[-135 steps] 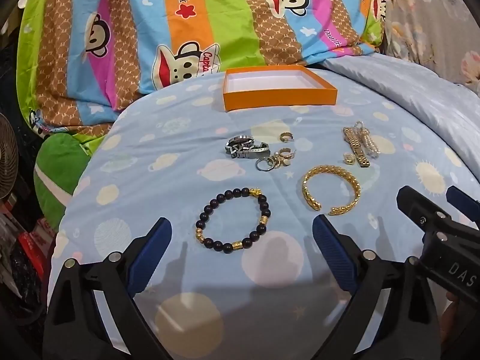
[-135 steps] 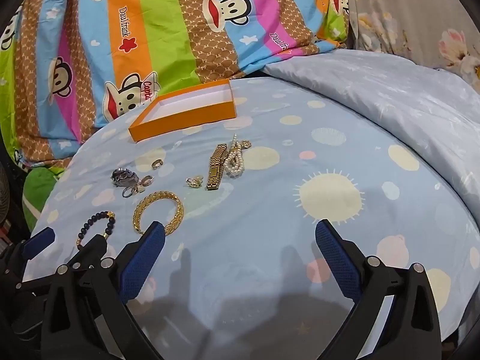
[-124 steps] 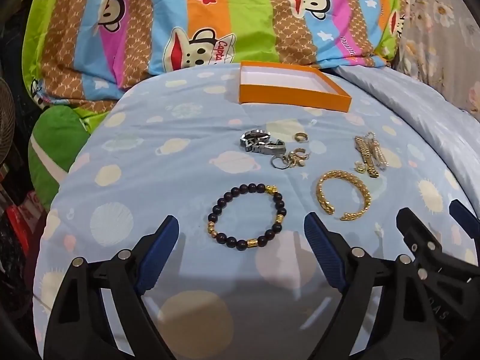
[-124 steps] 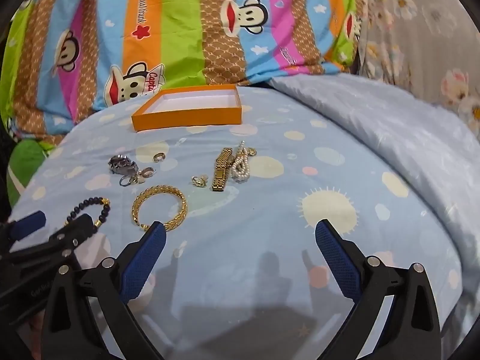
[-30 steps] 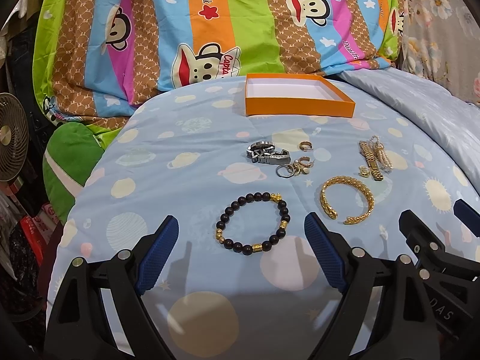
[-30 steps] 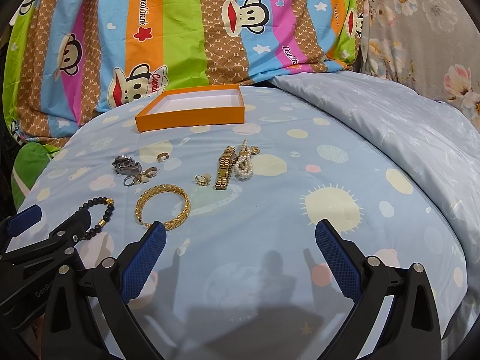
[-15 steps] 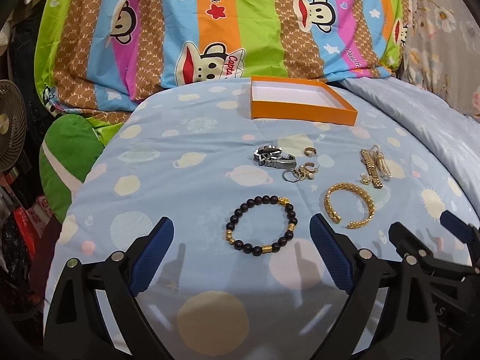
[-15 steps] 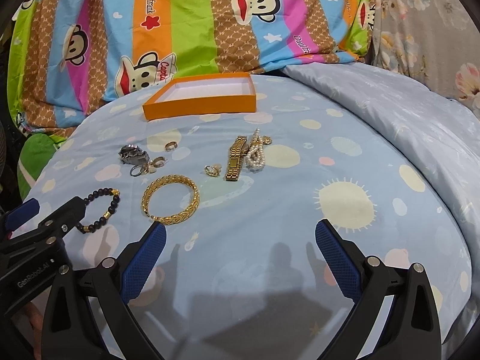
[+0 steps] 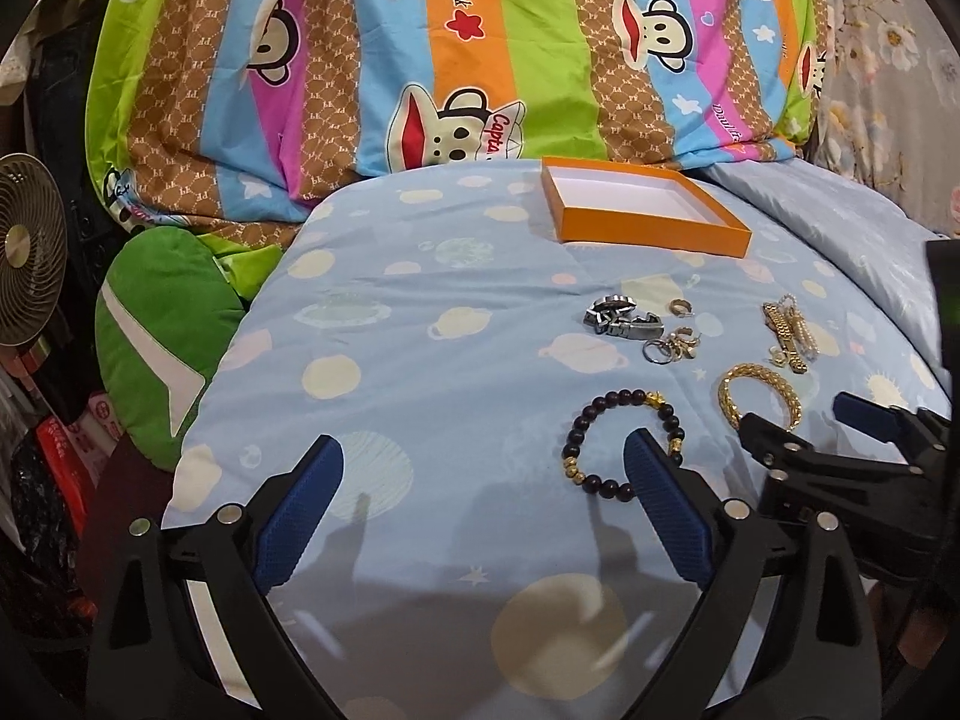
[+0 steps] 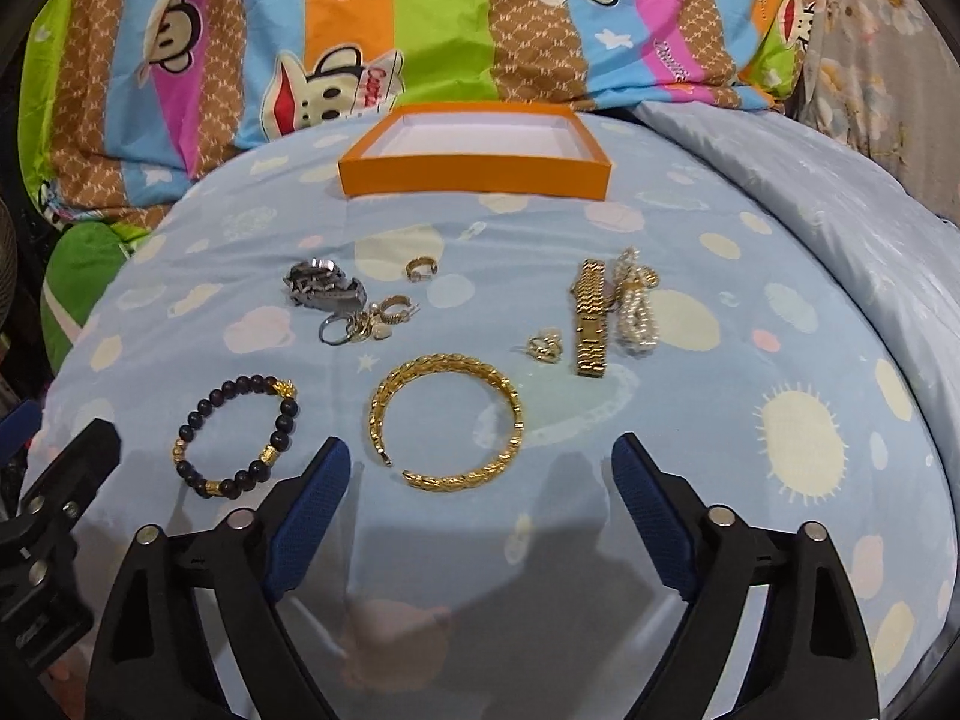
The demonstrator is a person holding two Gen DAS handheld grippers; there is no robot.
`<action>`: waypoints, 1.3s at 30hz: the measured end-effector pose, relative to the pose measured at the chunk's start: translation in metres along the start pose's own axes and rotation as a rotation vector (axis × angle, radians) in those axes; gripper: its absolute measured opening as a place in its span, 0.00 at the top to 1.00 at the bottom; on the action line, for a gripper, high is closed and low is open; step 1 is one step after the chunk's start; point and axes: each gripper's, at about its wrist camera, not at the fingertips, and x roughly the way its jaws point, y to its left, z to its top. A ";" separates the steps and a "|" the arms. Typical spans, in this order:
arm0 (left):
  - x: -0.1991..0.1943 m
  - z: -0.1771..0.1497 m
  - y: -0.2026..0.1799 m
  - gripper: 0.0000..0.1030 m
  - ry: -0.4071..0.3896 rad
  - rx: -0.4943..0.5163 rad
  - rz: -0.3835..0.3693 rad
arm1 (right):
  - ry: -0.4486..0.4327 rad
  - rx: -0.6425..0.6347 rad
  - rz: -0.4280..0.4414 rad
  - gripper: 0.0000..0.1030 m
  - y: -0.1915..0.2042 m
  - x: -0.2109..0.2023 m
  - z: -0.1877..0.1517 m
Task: Organize jewelry
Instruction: 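Grasp the black bead bracelet with the left tool while the right tool approaches the gold bangle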
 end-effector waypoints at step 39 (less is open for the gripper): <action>0.050 0.008 -0.055 0.86 0.165 0.074 -0.137 | -0.073 0.087 -0.006 0.52 -0.052 -0.022 -0.026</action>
